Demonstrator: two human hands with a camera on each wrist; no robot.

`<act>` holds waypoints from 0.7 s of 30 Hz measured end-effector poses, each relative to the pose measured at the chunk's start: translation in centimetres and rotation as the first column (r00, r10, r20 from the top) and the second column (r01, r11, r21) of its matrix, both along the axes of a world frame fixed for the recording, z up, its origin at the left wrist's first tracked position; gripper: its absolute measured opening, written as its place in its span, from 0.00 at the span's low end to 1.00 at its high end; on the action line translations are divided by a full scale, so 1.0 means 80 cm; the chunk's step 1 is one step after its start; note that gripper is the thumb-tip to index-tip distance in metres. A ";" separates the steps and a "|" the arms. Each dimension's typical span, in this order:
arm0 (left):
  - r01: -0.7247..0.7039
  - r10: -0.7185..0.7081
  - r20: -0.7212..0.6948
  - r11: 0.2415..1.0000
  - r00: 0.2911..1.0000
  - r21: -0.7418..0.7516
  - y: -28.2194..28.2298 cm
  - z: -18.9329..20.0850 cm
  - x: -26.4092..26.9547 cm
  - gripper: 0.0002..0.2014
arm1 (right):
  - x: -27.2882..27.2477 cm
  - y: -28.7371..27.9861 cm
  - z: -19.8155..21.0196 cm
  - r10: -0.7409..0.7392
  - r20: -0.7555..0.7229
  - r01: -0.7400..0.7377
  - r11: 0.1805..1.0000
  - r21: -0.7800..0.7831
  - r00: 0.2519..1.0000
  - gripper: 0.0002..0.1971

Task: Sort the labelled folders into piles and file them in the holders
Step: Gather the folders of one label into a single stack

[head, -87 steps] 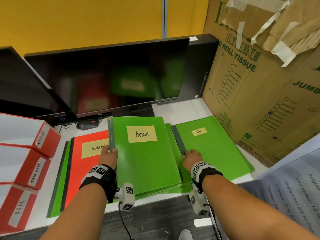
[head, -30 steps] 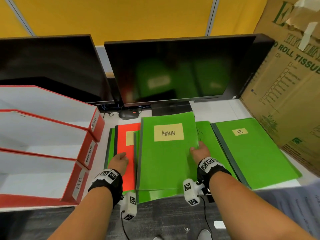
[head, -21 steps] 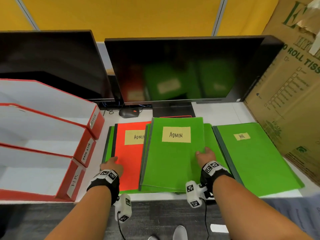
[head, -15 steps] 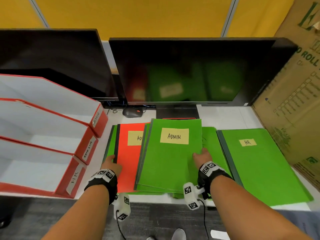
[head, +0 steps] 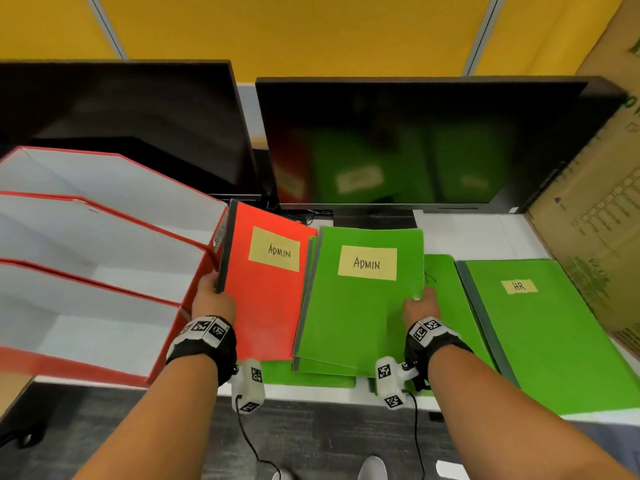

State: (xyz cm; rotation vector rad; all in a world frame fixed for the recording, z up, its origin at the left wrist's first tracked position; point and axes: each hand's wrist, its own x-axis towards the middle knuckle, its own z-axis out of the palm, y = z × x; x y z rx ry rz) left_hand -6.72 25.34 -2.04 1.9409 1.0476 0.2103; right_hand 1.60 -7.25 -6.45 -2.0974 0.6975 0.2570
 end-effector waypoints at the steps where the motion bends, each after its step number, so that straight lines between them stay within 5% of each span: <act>1: -0.009 0.008 0.025 1.000 1.000 0.019 0.007 0.010 0.000 0.22 | -0.004 0.007 0.001 -0.029 0.005 0.029 1.000 0.006 1.000 0.20; 5: -0.041 0.034 0.082 0.996 0.996 0.083 0.029 0.039 -0.003 0.23 | -0.021 0.028 0.001 -0.071 0.009 0.071 0.997 -0.016 0.997 0.11; 9: -0.067 0.052 0.125 0.991 0.991 0.113 0.045 0.062 -0.016 0.24 | -0.041 0.043 0.011 -0.047 -0.029 0.046 0.997 -0.056 0.998 0.27; 15: -0.068 0.058 0.198 0.997 0.978 0.044 0.068 0.082 -0.020 0.25 | -0.052 0.067 0.010 -0.020 -0.039 0.017 0.998 -0.056 0.999 0.29; 21: 0.139 -0.139 0.025 0.990 0.990 0.017 0.058 0.042 -0.017 0.24 | -0.042 0.103 0.003 0.072 0.001 -0.072 0.997 -0.003 0.997 0.24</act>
